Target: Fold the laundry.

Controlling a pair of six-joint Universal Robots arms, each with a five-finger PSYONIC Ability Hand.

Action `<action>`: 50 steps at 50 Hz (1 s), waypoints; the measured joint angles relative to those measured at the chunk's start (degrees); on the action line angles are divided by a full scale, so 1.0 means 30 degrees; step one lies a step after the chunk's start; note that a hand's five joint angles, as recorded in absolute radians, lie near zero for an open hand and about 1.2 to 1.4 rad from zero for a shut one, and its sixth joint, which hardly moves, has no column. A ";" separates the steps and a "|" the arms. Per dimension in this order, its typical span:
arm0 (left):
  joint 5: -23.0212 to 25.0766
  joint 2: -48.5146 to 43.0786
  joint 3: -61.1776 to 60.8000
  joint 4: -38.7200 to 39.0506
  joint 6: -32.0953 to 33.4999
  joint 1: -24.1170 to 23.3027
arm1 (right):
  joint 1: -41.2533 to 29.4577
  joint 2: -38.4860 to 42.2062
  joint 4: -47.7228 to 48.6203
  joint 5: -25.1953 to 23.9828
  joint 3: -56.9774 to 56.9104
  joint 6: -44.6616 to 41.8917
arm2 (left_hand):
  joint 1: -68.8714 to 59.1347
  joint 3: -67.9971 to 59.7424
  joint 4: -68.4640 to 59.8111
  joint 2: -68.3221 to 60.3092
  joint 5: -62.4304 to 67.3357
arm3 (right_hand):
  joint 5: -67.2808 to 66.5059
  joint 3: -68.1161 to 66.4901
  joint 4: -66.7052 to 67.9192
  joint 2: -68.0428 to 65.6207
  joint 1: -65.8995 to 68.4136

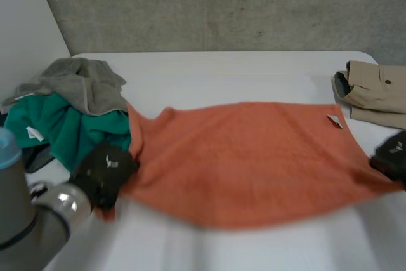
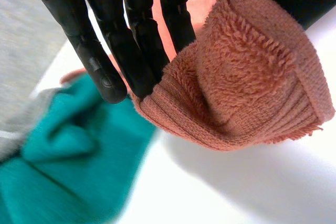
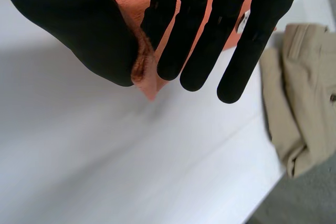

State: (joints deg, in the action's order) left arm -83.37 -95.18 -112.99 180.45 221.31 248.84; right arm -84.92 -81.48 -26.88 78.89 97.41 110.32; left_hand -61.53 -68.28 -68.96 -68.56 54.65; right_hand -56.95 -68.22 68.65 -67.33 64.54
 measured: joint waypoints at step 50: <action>-0.3085 0.2723 -0.2451 0.3102 0.0136 0.0205 | 0.0307 0.2338 0.5259 -0.1054 -0.0280 0.3060 | -0.1523 0.0095 0.0140 0.0067 0.0484 | 0.0000 0.0000 0.0000 0.0000 0.0000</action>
State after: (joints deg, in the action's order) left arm -92.63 -87.01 -120.34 189.76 221.72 249.45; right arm -84.00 -74.47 -11.11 75.73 96.57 119.50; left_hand -66.10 -67.99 -68.53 -68.36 56.10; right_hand -56.95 -68.22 68.65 -67.33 64.54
